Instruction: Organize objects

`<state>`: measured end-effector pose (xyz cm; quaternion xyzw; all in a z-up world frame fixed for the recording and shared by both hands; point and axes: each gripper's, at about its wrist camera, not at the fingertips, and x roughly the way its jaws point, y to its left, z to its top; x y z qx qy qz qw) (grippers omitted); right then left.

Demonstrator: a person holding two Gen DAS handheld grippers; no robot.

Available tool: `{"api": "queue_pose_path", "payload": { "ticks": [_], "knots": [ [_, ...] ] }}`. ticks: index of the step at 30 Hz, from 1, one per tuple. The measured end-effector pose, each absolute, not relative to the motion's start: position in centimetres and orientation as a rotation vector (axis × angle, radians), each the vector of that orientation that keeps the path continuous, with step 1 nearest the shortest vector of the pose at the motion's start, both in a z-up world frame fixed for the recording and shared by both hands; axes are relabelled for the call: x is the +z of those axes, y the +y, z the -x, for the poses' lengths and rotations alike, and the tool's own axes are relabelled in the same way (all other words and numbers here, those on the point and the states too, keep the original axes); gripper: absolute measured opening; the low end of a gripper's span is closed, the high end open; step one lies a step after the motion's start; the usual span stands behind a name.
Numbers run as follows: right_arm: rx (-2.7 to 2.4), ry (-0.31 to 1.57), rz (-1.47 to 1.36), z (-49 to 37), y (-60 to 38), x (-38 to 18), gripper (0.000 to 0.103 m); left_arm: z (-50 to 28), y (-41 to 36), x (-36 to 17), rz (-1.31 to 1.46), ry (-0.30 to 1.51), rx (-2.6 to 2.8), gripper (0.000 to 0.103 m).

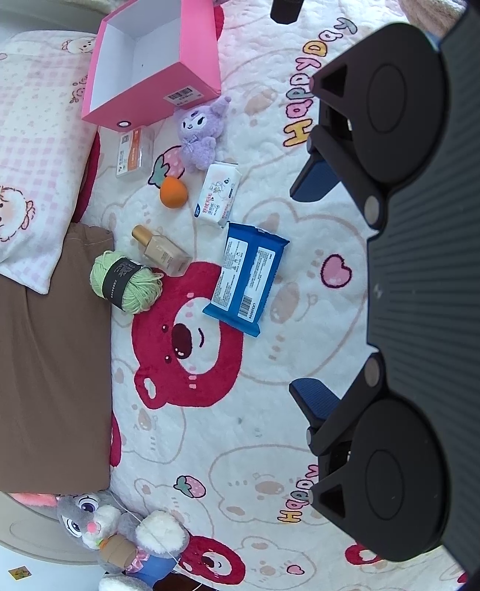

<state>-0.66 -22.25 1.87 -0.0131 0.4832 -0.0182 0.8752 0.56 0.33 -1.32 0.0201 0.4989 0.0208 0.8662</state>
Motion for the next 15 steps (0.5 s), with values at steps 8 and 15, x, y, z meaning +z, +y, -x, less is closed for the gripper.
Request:
{"api": "queue_pose_path", "payload": {
  "ticks": [8, 15],
  "knots": [
    [-0.02, 1.01, 0.031, 0.57, -22.13, 1.8, 0.097, -0.59, 0.38, -1.38, -0.02, 1.042, 0.027, 0.103],
    [-0.026, 1.019, 0.051, 0.3, -21.72, 1.42, 0.097, -0.57, 0.51, -1.42, -0.013, 1.045, 0.033, 0.103]
  ]
}}
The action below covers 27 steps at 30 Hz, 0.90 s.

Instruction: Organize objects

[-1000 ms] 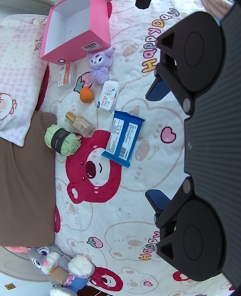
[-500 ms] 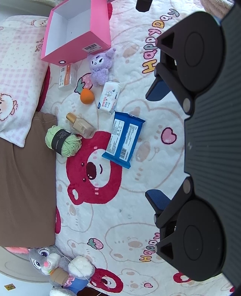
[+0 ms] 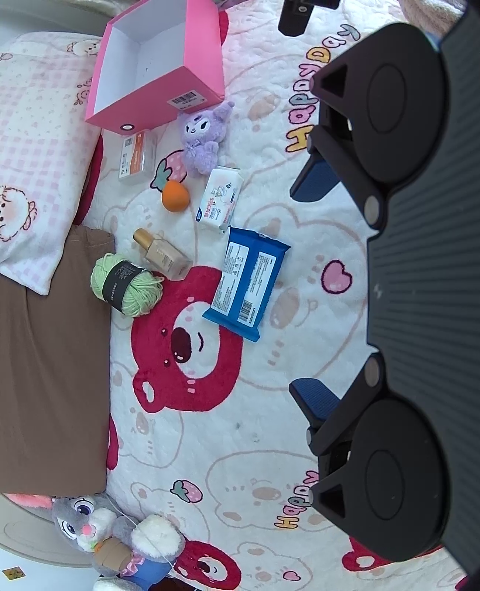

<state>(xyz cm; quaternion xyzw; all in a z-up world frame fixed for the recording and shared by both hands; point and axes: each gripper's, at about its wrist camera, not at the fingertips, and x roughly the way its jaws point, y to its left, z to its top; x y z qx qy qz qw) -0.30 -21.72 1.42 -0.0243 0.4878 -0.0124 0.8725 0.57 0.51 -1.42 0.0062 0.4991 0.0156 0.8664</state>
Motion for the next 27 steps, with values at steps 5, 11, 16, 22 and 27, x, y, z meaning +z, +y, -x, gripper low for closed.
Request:
{"api": "queue_pose_path", "payload": {
  "ticks": [5, 11, 16, 22, 27],
  "knots": [
    [-0.04, 1.03, 0.051, 0.17, -21.96, 1.04, 0.097, -0.62, 0.67, -1.64, -0.006, 1.063, 0.023, 0.103],
    [-0.038, 1.029, 0.052, 0.18, -21.95, 1.0, 0.097, -0.47, 0.49, -1.65, 0.011, 1.071, -0.003, 0.103],
    [-0.038, 1.031, 0.055, 0.16, -21.9, 1.0, 0.097, -0.46, 0.38, -1.63, -0.009, 1.07, -0.005, 0.103],
    [-0.055, 1.041, 0.067, 0.07, -21.88, 0.94, 0.097, -0.77, 0.23, -1.75, -0.011, 1.088, -0.04, 0.103],
    [-0.072, 1.047, 0.073, -0.11, -22.15, 0.94, 0.097, -1.14, 0.45, -1.28, -0.039, 1.082, -0.049, 0.103]
  ]
}}
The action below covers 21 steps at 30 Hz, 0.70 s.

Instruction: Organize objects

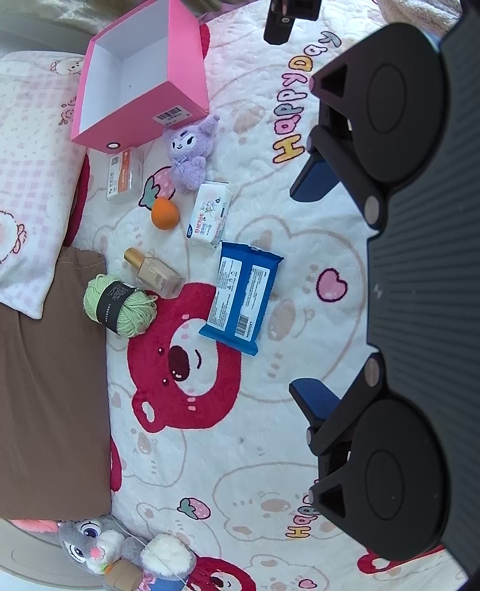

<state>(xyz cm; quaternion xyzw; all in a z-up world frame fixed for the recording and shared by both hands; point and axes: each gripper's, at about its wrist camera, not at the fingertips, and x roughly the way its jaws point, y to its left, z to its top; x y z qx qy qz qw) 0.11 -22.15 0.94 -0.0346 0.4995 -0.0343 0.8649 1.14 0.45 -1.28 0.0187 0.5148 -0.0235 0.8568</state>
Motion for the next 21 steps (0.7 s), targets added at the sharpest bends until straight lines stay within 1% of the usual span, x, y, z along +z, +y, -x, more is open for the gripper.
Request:
{"api": "queue_pose_path", "payload": {
  "ticks": [6, 13, 15, 17, 19, 21],
  "knots": [
    [-0.036, 1.047, 0.071, -0.2, -22.1, 1.5, 0.097, -1.3, 0.8, 0.2, -0.075, 1.081, -0.102, 0.103],
    [0.028, 0.966, 0.063, -0.6, -21.1, 3.2, 0.097, -1.2, 1.3, 2.5, -0.247, 0.972, -0.152, 0.103],
    [0.087, 0.914, 0.081, -1.0, -20.3, 2.6, 0.097, -1.6, 1.7, 2.2, -0.264, 0.962, -0.19, 0.103],
    [0.189, 0.912, 0.115, -1.8, -19.1, 1.0, 0.097, -2.1, 2.3, 1.8, -0.268, 0.959, -0.216, 0.103],
    [0.236, 0.915, 0.104, -2.6, -18.1, -0.7, 0.096, -2.8, 3.0, 1.1, -0.236, 0.962, -0.251, 0.103],
    [0.26, 0.878, 0.064, -3.0, -17.4, -2.0, 0.096, -3.8, 3.8, 0.4, -0.189, 0.97, -0.281, 0.103]
  ]
}}
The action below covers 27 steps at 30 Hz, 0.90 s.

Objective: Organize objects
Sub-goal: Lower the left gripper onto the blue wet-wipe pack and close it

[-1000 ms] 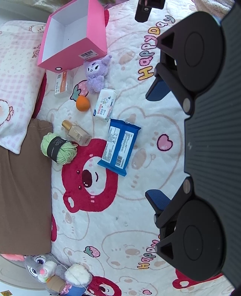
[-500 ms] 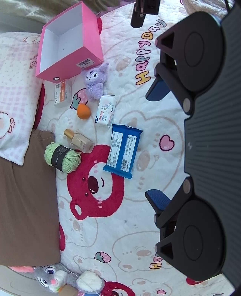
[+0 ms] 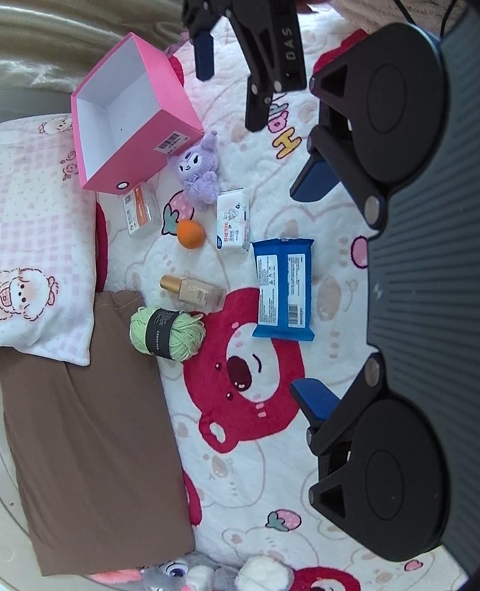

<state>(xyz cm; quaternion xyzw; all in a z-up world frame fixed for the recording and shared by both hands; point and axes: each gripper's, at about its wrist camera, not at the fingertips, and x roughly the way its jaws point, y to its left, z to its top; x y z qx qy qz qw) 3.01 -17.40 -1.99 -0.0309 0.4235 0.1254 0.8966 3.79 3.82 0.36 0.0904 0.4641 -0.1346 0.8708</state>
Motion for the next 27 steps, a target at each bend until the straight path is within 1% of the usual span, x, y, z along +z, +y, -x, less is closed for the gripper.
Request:
{"api": "queue_pose_path", "payload": {
  "ticks": [3, 5, 8, 11, 14, 19, 24, 26, 27],
  "knots": [
    [0.264, 0.809, 0.05, -3.6, -16.0, -3.9, 0.096, -5.1, 4.2, -1.2, -0.202, 0.963, -0.287, 0.103],
    [0.282, 0.833, 0.102, -4.7, -14.5, -5.1, 0.096, -6.2, 4.5, -2.3, -0.211, 0.96, -0.289, 0.103],
    [0.321, 0.865, 0.119, -6.0, -12.8, -6.8, 0.091, -8.1, 5.2, -4.0, -0.199, 0.98, -0.314, 0.103],
    [0.4, 0.838, 0.013, -6.4, -12.1, -7.4, 0.086, -10.5, 5.6, -6.2, -0.2, 1.041, -0.38, 0.102],
    [0.385, 0.852, 0.04, -6.9, -11.1, -8.8, 0.086, -12.5, 5.8, -8.0, -0.213, 1.084, -0.377, 0.101],
    [0.398, 0.932, -0.057, -7.7, -11.5, -11.3, 0.086, -14.3, 6.0, -11.0, -0.233, 1.121, -0.379, 0.1],
    [0.426, 0.988, -0.11, -8.3, -10.9, -13.5, 0.086, -15.6, 6.9, -13.3, -0.156, 1.177, -0.362, 0.097],
    [0.447, 1.012, -0.118, -8.5, -10.4, -14.2, 0.082, -16.1, 7.6, -14.0, -0.097, 1.182, -0.355, 0.095],
    [0.458, 1.02, -0.119, -8.7, -10.0, -14.5, 0.078, -16.4, 7.9, -14.3, -0.071, 1.179, -0.35, 0.094]
  ]
}}
